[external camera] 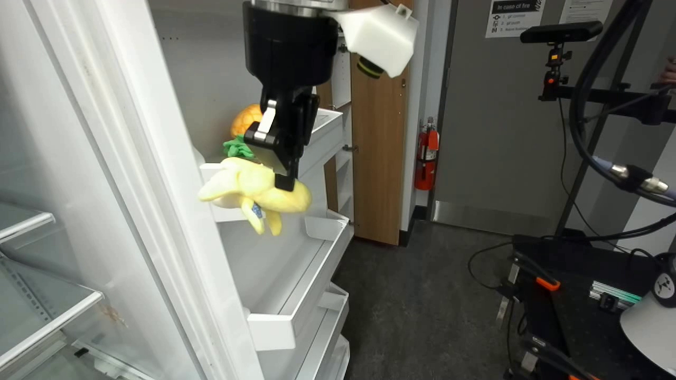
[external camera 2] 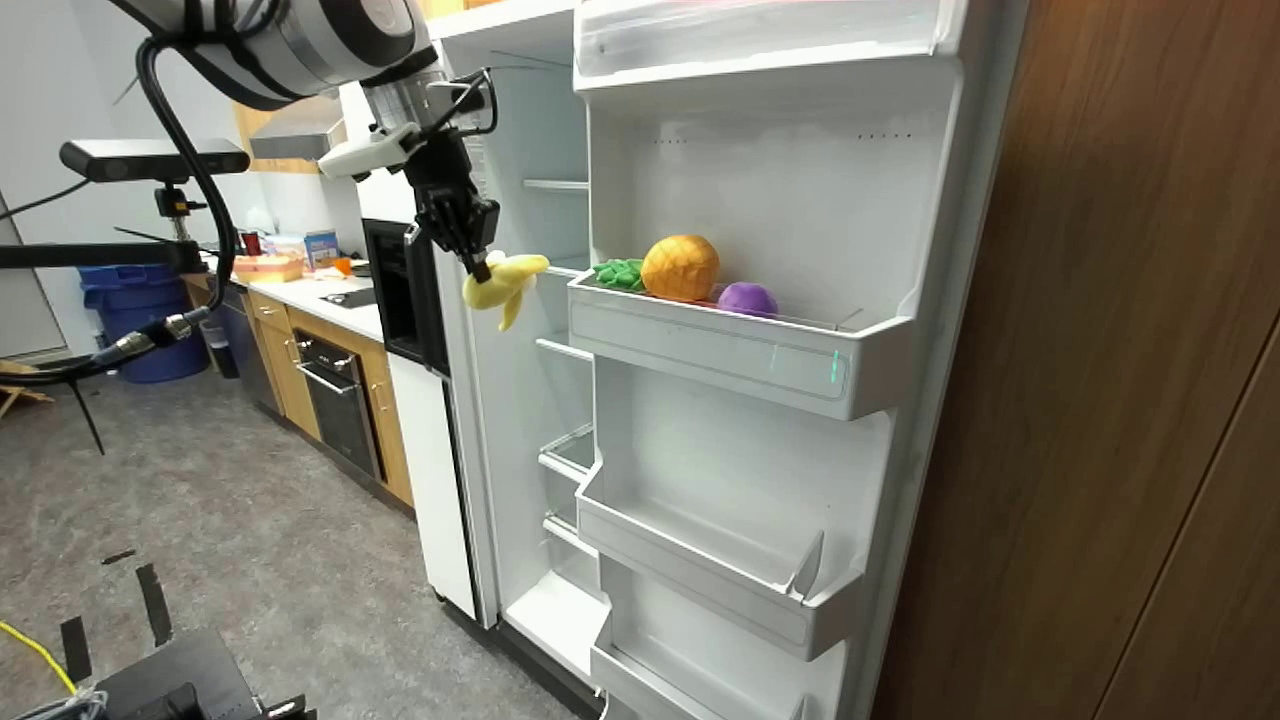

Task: Move the yellow object to the lower compartment.

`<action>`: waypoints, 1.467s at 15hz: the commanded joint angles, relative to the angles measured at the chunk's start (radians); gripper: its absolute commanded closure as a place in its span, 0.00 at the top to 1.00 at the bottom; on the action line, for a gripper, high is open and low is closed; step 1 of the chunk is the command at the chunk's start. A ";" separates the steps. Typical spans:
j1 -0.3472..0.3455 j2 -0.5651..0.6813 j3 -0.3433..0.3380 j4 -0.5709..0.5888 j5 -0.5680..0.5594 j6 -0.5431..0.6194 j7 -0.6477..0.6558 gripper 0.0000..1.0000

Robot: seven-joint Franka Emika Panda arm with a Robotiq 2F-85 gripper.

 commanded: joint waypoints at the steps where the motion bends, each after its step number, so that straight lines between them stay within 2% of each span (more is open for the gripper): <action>1: 0.002 0.005 0.001 -0.010 -0.009 0.009 0.011 0.01; 8: 0.017 0.048 0.014 -0.110 -0.098 0.083 0.090 0.01; 16: 0.069 0.137 0.004 -0.222 -0.391 0.194 0.294 0.01; 22: 0.066 0.210 -0.027 -0.238 -0.491 0.209 0.392 0.01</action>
